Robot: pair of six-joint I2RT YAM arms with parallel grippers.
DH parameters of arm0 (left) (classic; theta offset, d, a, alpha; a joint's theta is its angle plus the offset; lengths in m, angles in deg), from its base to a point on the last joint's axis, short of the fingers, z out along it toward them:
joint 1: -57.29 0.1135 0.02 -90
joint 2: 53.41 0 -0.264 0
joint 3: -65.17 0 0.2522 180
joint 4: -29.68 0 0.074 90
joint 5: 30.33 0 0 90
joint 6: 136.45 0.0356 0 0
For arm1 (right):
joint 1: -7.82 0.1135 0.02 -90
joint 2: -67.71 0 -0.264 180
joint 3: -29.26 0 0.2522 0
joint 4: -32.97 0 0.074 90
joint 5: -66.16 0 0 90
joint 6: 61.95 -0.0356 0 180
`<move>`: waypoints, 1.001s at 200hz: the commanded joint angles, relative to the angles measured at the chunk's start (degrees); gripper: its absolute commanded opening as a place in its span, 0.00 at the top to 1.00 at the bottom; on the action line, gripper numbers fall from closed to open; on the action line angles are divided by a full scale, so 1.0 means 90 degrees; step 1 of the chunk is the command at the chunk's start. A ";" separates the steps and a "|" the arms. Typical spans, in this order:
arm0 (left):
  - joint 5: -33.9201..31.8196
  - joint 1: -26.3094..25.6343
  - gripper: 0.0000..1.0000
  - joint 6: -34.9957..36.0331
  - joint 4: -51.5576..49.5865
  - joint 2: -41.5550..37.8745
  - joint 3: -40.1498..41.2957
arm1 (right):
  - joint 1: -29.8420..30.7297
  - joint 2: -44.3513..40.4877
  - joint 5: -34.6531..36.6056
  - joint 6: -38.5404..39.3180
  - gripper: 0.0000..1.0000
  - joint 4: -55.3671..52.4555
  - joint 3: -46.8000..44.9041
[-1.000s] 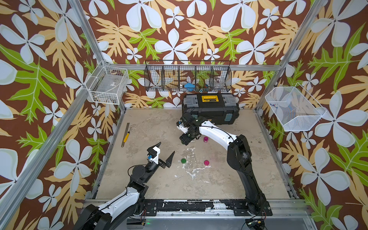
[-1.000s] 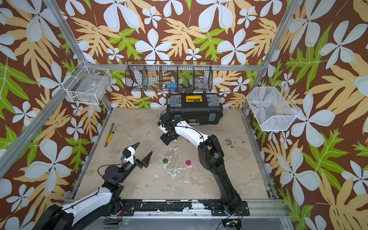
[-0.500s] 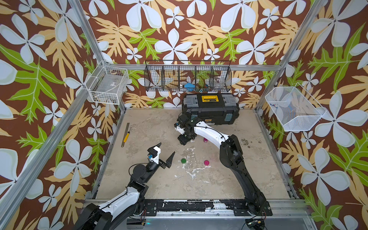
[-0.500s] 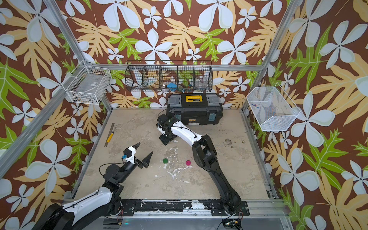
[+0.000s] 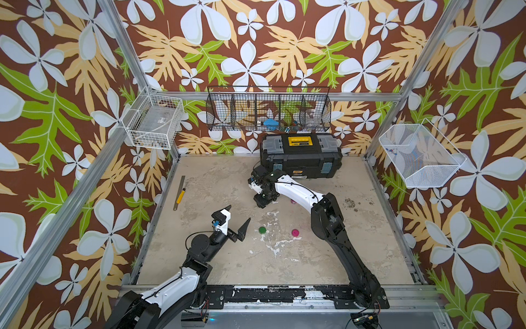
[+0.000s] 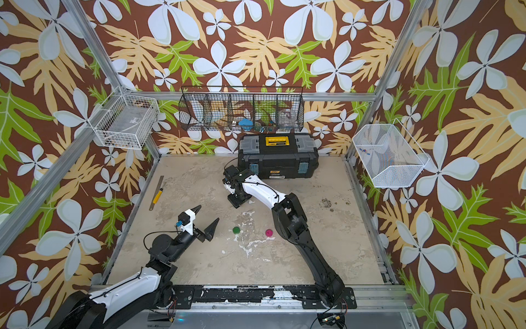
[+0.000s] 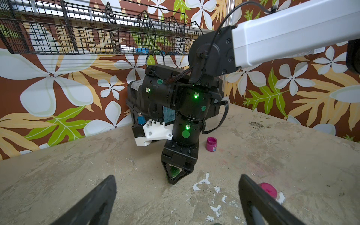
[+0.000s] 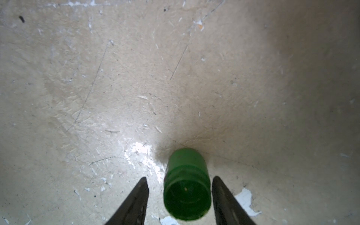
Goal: Close the paint jar lid
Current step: Pick up the paint jar from the center of the board.
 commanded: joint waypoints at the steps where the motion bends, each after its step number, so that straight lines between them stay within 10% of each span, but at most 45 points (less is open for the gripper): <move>1: 0.0061 -0.0006 0.02 -0.0042 0.0011 -0.0001 -0.0044 | 0.0018 0.0060 0.0008 -0.0085 0.48 0.0007 0.0073; 200: 0.0320 0.0000 0.00 -0.0100 0.0521 0.0373 -0.0013 | -0.0060 -0.0311 0.0195 0.0164 0.70 -0.0272 0.0009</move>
